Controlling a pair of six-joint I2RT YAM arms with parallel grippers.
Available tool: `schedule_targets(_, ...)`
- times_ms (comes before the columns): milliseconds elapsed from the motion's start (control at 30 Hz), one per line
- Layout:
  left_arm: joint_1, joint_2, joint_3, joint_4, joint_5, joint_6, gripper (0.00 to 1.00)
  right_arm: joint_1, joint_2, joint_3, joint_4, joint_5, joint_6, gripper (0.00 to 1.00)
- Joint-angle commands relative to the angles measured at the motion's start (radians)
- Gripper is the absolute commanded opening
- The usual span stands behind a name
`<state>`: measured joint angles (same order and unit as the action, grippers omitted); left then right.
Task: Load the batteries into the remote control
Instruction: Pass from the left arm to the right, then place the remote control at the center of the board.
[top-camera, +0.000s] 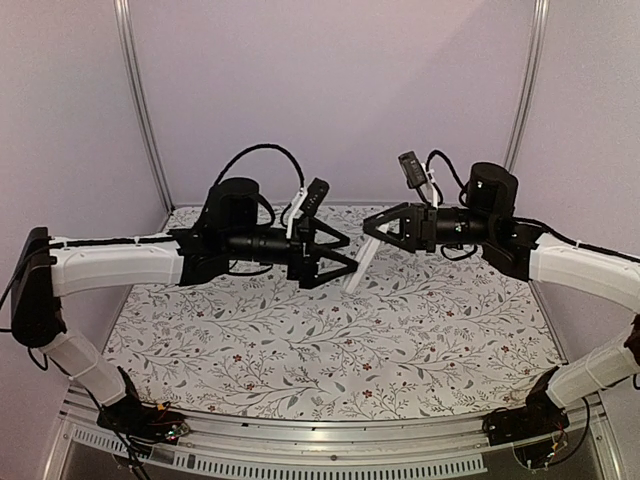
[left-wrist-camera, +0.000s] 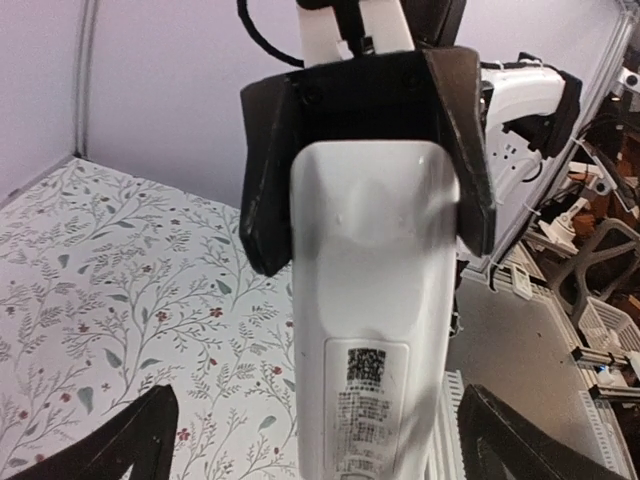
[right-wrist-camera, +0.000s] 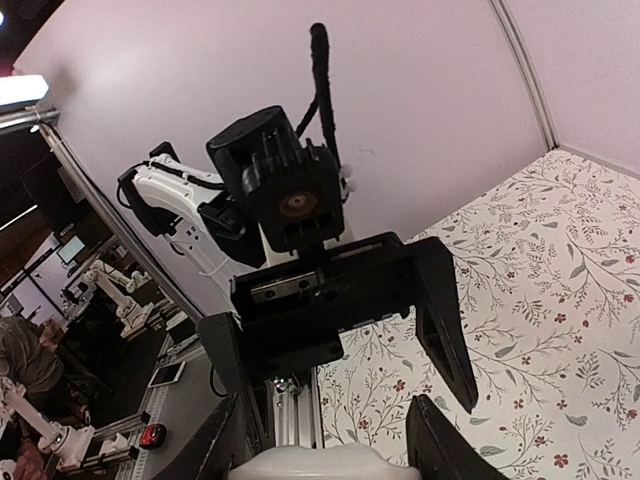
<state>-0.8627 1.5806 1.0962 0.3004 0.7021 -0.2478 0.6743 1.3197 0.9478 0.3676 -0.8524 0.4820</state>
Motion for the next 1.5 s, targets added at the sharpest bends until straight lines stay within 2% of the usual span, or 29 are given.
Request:
schedule_targets(0,0.054,-0.138,-0.08,-0.054,-0.291,0.022,0.99,0.006,0.056,0.13,-0.321,0.139,-0.086,0.15)
schedule_targets(133,0.076,-0.232,-0.133,-0.148,-0.591,0.038,1.0,0.006,0.156,0.261,-0.599,0.233,-0.182,0.15)
schedule_targets(267,0.105,-0.274,-0.161,-0.24,-0.76,-0.004,0.99,0.009,0.269,0.398,-0.837,0.299,-0.248,0.14)
schedule_targets(467,0.117,-0.281,-0.189,-0.297,-0.813,-0.022,0.99,0.067,0.493,0.627,-1.17,0.478,-0.36,0.14)
schedule_targets(700,0.121,-0.29,-0.21,-0.342,-0.865,-0.023,1.0,0.135,0.74,0.885,-1.432,0.654,-0.443,0.14)
schedule_targets(900,0.122,-0.302,-0.238,-0.334,-0.875,-0.027,1.0,0.186,0.95,1.07,-1.572,0.774,-0.506,0.17)
schedule_targets(1100,0.123,-0.292,-0.248,-0.323,-0.867,-0.027,1.0,0.2,1.075,1.197,-1.629,0.835,-0.52,0.21)
schedule_targets(1267,0.123,-0.286,-0.254,-0.318,-0.865,-0.034,0.99,0.201,1.147,1.248,-1.633,0.889,-0.516,0.31)
schedule_targets(1467,0.123,-0.278,-0.253,-0.319,-0.868,-0.03,0.99,0.201,1.181,1.255,-1.602,0.882,-0.508,0.44)
